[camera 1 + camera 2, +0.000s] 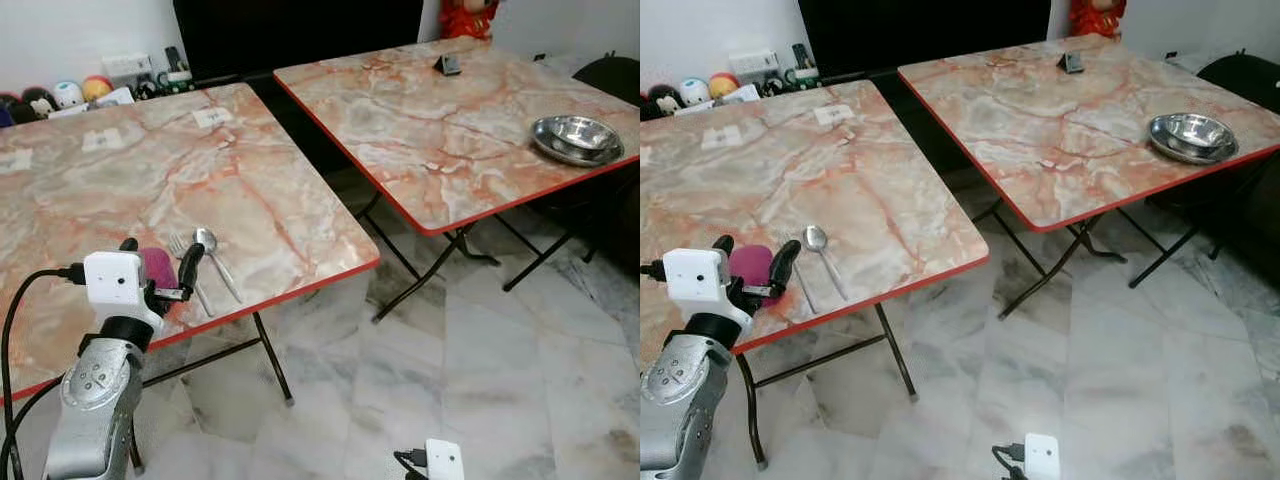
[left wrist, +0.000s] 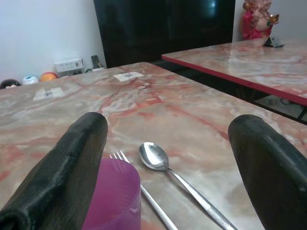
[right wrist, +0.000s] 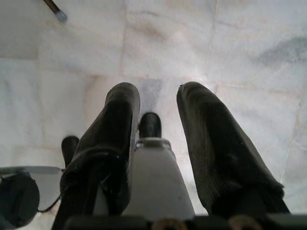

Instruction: Setting the table

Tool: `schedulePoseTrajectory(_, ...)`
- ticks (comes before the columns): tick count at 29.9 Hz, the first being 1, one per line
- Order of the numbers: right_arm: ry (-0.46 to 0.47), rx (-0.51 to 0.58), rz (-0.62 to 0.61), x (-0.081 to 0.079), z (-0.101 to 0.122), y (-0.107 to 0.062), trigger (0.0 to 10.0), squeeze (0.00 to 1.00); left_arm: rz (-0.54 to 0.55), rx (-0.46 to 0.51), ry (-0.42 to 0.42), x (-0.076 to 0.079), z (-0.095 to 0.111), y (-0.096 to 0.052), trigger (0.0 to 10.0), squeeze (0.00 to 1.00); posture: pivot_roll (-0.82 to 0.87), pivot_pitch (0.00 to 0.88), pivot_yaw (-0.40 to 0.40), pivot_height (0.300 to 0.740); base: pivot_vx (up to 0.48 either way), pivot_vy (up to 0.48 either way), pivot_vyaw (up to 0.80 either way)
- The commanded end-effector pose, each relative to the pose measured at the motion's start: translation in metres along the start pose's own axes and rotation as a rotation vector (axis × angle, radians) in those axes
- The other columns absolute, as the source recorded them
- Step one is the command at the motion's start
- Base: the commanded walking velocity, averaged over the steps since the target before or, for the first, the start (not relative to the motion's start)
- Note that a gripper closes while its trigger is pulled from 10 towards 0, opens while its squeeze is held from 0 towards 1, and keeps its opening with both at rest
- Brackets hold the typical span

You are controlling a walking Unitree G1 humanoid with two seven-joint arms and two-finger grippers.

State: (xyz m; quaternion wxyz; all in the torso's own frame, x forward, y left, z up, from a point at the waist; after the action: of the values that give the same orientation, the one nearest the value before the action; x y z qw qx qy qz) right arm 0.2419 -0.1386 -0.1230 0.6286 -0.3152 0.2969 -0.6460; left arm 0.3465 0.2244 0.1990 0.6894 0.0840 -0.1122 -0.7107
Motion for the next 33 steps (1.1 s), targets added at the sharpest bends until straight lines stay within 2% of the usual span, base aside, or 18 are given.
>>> schedulePoseTrajectory(1, 0.009, -0.019, 0.008, -0.003, -0.004, 0.000, 10.0, 0.00, 0.006, 0.006, 0.012, -0.001, -0.001, -0.002, 10.0, 0.00, 0.13, 0.014, 0.020, 0.740, 0.000, 0.000, 0.00)
schedulePoseTrajectory(9, 0.006, -0.012, 0.005, -0.001, 0.000, 0.000, 10.0, 0.00, 0.003, -0.020, -0.005, 0.000, -0.011, -0.011, 10.0, 0.00, 0.14, 0.008, 0.011, 0.740, 0.000, 0.000, 0.00)
schedulePoseTrajectory(12, 0.004, -0.011, 0.003, 0.000, 0.000, 0.000, 10.0, 0.00, -0.015, -0.045, 0.020, 0.002, -0.018, -0.016, 10.0, 0.00, 0.14, 0.012, 0.008, 0.740, 0.000, 0.000, 0.00)
schedulePoseTrajectory(33, -0.009, -0.025, 0.006, 0.001, -0.007, -0.001, 10.0, 0.00, -0.021, -0.034, -0.017, 0.011, -0.013, -0.021, 10.0, 0.00, 0.13, 0.078, 0.012, 0.740, 0.000, 0.023, 0.00)
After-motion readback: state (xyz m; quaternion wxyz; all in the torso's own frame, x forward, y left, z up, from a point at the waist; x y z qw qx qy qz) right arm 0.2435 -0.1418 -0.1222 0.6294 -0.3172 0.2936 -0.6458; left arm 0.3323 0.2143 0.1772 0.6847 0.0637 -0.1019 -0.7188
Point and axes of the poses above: a point about 5 cm out from each wrist's last joint towards the gripper, its own y axis pointing out of the wrist towards the gripper, its own z axis along the axis of the wrist's last joint, x = y × z, the point moved 6 cm from there along y, pointing out of the wrist towards the gripper, and after that the axes turned 8 degrees about -y, right-handed, at the moved point
